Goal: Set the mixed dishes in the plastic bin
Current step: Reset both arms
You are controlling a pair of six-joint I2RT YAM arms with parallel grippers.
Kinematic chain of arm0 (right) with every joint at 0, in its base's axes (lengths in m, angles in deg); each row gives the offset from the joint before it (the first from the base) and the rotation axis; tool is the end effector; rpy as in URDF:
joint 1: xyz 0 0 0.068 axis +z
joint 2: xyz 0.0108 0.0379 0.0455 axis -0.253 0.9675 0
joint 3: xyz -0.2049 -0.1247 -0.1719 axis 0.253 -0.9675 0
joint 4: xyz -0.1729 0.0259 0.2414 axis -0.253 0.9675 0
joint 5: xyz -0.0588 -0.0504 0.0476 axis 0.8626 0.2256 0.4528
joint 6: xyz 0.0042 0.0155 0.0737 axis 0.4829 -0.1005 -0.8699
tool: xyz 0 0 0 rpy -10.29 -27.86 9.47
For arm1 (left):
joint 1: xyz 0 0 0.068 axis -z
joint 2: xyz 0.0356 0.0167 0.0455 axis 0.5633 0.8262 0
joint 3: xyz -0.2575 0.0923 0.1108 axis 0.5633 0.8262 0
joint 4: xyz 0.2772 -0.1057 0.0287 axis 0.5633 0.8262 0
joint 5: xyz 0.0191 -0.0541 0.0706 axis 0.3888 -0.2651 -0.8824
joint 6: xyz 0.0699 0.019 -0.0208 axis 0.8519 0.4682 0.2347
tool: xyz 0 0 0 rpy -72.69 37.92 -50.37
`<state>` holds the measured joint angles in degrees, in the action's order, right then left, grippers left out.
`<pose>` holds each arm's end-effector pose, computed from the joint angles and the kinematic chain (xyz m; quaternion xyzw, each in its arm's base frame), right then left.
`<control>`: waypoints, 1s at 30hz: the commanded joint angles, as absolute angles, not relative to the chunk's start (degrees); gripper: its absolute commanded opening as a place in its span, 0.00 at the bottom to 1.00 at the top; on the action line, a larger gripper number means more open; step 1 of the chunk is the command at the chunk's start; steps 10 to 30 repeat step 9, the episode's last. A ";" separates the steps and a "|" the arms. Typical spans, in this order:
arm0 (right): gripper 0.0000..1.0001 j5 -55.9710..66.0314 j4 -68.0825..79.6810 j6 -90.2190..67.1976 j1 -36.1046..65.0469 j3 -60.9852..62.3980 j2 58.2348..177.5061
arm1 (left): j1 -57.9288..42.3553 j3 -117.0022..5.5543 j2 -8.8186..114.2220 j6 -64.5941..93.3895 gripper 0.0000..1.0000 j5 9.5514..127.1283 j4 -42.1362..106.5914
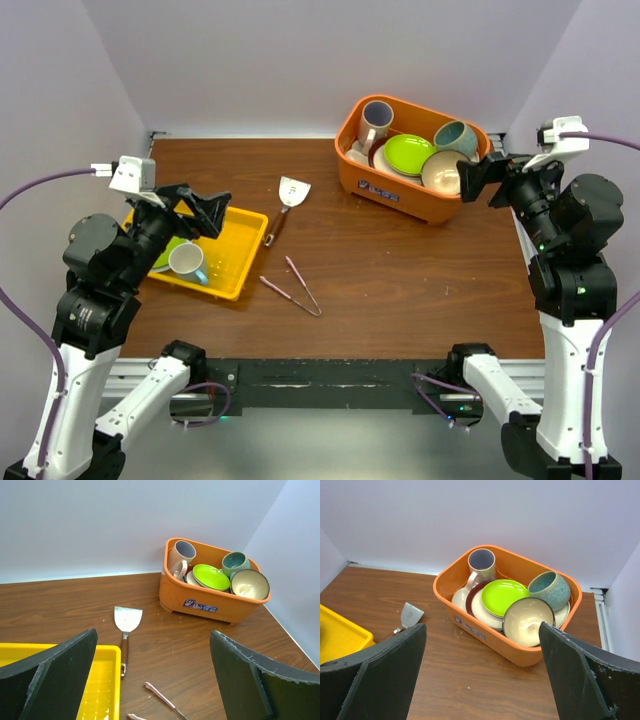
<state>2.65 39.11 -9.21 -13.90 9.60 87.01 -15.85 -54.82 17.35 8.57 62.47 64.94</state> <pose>0.1734 0.0134 0.5445 -0.0390 0.7036 0.0940 0.7033 0.1409 -0.0499 0.4980 0.0211 0.7031 -0.2327 0.6716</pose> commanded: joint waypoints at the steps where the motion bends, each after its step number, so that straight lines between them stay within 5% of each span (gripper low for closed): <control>1: 0.98 1.77 39.31 -9.97 -14.22 10.50 86.45 | -16.09 -55.98 16.94 9.19 1.00 63.77 64.48; 30: 0.98 -2.00 39.74 -7.60 -14.30 11.73 87.85 | -16.18 -55.10 16.58 9.54 1.00 63.51 63.08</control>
